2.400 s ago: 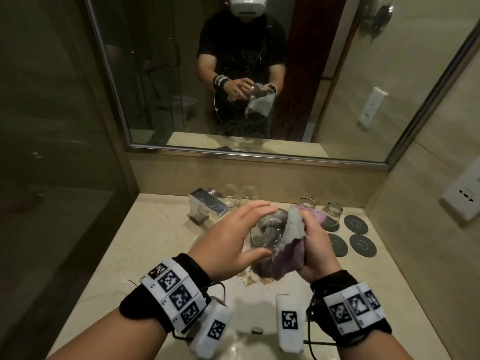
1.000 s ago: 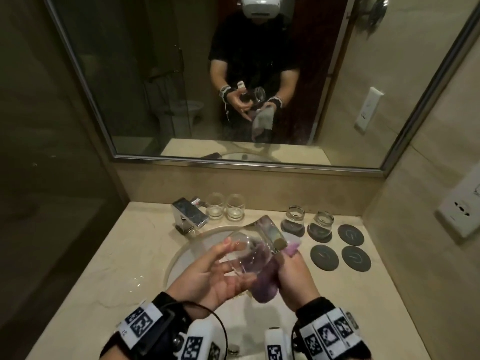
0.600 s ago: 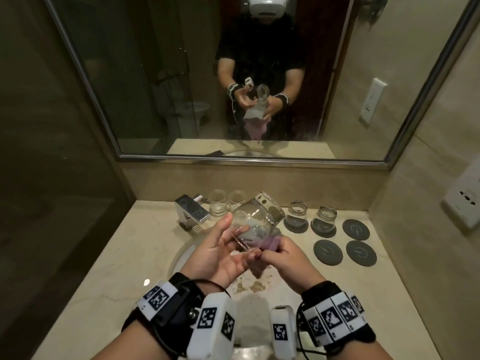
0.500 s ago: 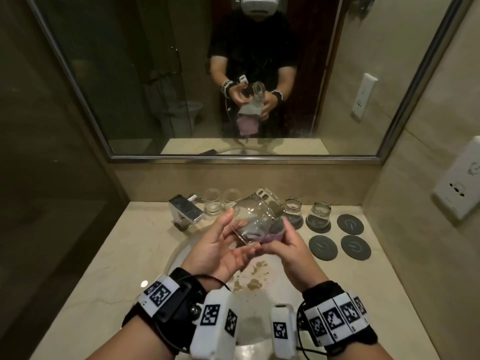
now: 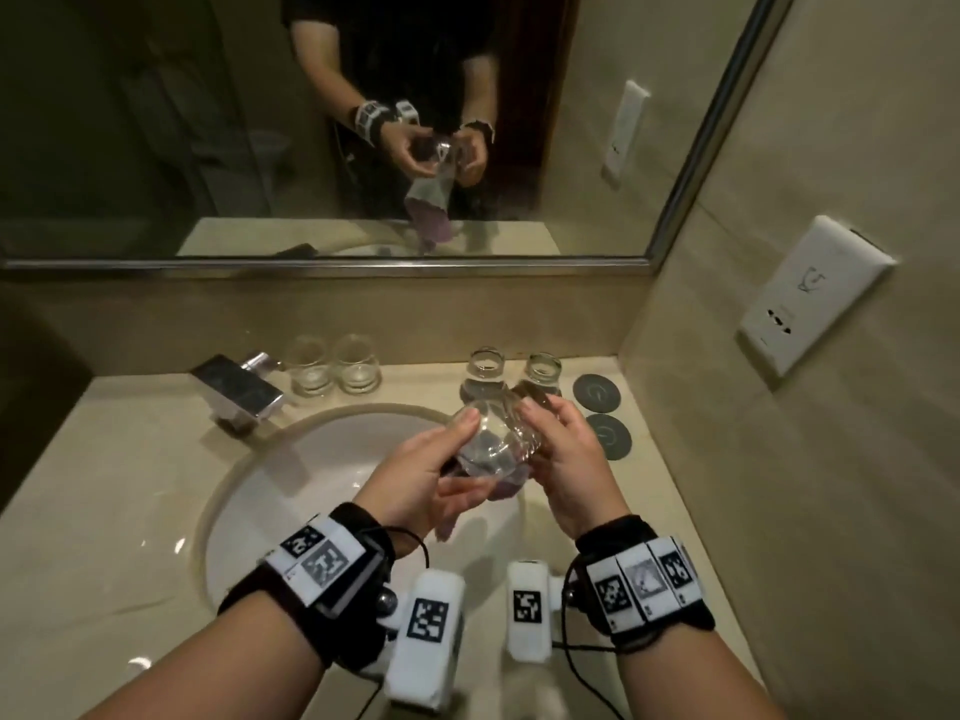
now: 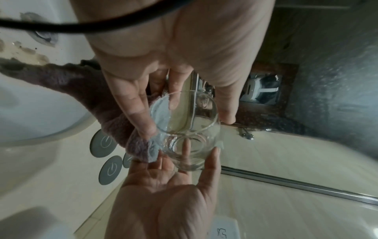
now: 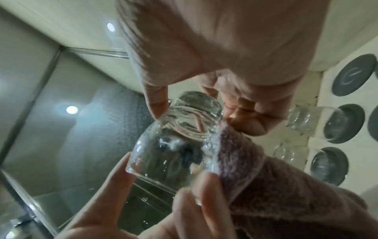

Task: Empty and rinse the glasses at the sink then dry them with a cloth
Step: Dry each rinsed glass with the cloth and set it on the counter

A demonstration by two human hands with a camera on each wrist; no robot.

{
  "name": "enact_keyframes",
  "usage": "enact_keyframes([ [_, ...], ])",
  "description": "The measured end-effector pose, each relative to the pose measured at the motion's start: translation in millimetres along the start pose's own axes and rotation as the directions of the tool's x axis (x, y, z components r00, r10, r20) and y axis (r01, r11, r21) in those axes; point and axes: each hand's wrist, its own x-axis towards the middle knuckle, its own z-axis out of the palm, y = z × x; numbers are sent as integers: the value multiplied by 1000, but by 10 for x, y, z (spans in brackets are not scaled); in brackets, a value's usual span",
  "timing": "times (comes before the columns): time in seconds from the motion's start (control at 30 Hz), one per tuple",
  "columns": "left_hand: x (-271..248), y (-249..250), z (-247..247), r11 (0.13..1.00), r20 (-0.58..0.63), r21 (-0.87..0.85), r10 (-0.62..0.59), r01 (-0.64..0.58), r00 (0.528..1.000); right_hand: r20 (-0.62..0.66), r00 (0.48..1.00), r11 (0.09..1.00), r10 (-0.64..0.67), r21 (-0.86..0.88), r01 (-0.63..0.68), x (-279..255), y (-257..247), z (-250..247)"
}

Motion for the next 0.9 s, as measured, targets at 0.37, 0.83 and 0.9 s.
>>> enact_keyframes([
  [0.37,471,-179,-62,982,-93,-74,-178,171,980,-545,811,924,-212,-381,-14,933,-97,-869],
  [0.83,718,-124,-79,979,-198,-106,-193,175,961,-533,797,602,-286,-746,-283,2157,240,-1273],
  [0.9,743,-107,-89,980,-200,-106,-185,166,962,-535,796,579,-284,-757,-303,2242,259,-1318],
])
